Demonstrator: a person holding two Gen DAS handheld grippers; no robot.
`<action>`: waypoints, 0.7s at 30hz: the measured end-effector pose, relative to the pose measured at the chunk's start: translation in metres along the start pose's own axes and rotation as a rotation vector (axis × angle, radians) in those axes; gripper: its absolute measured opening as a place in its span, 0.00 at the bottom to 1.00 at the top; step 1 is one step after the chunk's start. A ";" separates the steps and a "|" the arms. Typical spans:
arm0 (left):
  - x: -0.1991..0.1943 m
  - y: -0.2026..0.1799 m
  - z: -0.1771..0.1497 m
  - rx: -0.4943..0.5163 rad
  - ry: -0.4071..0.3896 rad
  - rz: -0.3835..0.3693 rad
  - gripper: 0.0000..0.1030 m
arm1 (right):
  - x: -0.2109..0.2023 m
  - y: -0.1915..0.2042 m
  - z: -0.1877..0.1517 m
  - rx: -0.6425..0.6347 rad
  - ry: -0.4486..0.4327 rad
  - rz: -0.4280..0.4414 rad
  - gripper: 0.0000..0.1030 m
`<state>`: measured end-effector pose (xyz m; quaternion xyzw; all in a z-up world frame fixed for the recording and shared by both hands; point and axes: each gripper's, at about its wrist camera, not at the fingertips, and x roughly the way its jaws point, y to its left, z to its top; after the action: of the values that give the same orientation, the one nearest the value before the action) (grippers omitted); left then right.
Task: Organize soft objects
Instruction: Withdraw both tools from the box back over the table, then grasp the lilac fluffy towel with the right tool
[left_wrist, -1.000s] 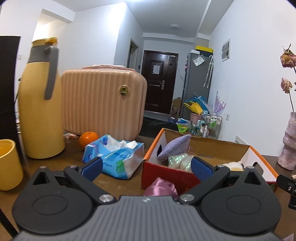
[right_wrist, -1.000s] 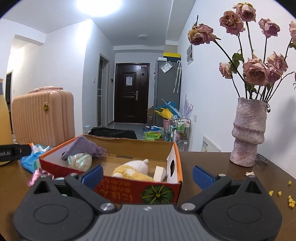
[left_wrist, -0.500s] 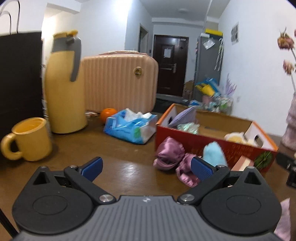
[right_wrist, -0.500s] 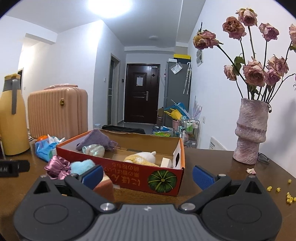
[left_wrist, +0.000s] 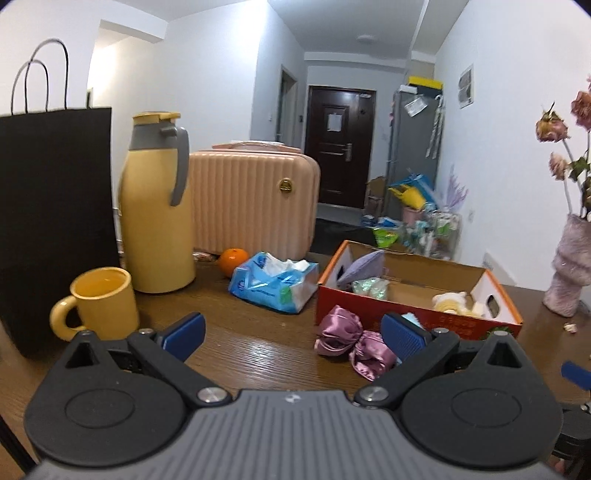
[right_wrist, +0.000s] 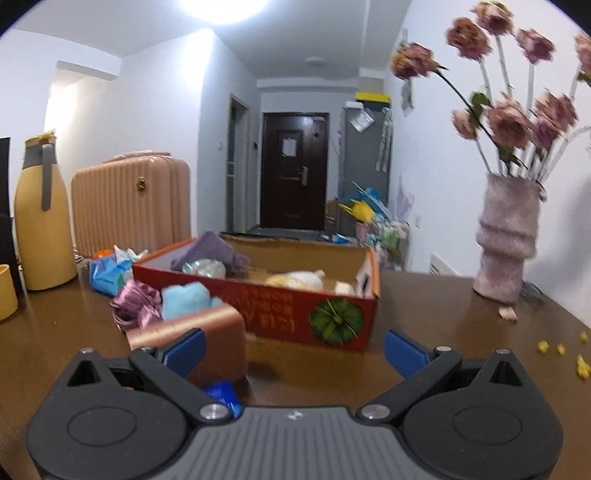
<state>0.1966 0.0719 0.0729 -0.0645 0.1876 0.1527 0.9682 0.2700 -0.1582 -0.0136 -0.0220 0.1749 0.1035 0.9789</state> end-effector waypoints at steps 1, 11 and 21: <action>0.004 0.002 -0.003 0.009 0.007 -0.014 1.00 | -0.004 -0.003 -0.002 0.014 0.001 -0.012 1.00; 0.060 0.048 -0.026 -0.002 0.071 -0.124 1.00 | -0.011 0.028 -0.023 -0.090 0.095 -0.135 1.00; 0.066 0.044 -0.027 0.059 0.045 -0.150 1.00 | -0.019 0.021 -0.013 -0.040 0.131 -0.156 1.00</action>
<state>0.2311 0.1261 0.0196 -0.0531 0.2083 0.0725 0.9739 0.2442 -0.1419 -0.0191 -0.0619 0.2344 0.0288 0.9697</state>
